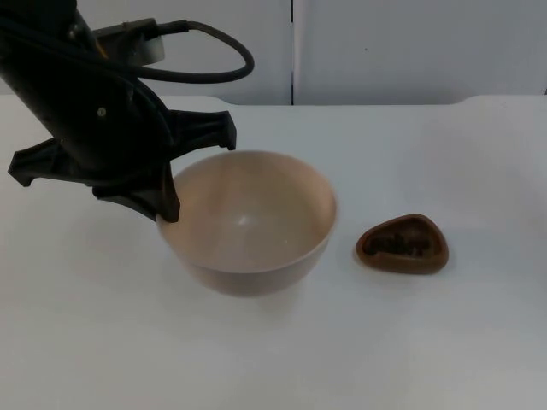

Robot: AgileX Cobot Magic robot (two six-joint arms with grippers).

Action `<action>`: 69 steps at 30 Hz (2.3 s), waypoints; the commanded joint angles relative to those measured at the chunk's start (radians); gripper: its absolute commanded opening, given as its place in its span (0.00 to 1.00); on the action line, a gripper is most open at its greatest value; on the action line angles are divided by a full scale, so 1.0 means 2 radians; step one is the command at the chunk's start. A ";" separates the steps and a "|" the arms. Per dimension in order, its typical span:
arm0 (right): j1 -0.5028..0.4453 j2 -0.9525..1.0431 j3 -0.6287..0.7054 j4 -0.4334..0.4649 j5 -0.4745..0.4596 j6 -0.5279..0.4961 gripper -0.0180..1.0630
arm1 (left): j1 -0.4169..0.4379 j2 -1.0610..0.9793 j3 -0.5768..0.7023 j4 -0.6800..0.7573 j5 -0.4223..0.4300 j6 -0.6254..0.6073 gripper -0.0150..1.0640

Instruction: Pick up the bowl with the left hand and pour the coffee beans from the cup into the bowl with the right hand.

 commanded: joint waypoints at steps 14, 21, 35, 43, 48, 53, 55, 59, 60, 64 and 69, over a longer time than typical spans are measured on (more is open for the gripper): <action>0.081 0.151 -0.082 -0.082 0.002 0.085 0.99 | 0.002 -0.004 0.001 -0.018 -0.005 0.000 0.01; 0.081 0.200 -0.086 -0.073 -0.020 0.081 0.99 | 0.002 -0.004 0.001 -0.018 -0.007 0.000 0.01; 0.078 0.271 -0.086 -0.073 -0.070 0.083 0.99 | 0.002 -0.004 0.001 -0.019 -0.022 -0.001 0.01; 0.076 0.308 -0.085 -0.074 -0.087 0.086 0.98 | 0.002 -0.003 0.001 -0.016 -0.026 -0.012 0.01; 0.071 0.322 -0.085 -0.071 -0.095 0.086 0.94 | 0.002 -0.003 0.001 -0.016 -0.026 -0.012 0.01; 0.065 0.332 -0.085 -0.071 -0.095 0.092 0.93 | 0.002 -0.003 0.001 -0.016 -0.023 -0.012 0.01; 0.062 0.336 -0.085 -0.071 -0.092 0.106 0.93 | 0.002 -0.003 0.001 -0.016 -0.023 -0.012 0.01; 0.061 0.337 -0.085 -0.071 -0.093 0.129 0.93 | 0.002 -0.003 0.001 -0.016 -0.023 -0.012 0.01; 0.061 0.337 -0.085 -0.073 -0.093 0.138 0.93 | 0.002 -0.003 0.001 -0.016 -0.023 -0.012 0.01; 0.062 0.337 -0.076 -0.071 -0.093 0.168 0.92 | 0.002 -0.003 0.001 -0.016 -0.023 -0.012 0.01; 0.067 0.337 -0.041 -0.069 -0.124 0.172 0.90 | 0.002 -0.003 0.001 -0.017 -0.023 -0.012 0.01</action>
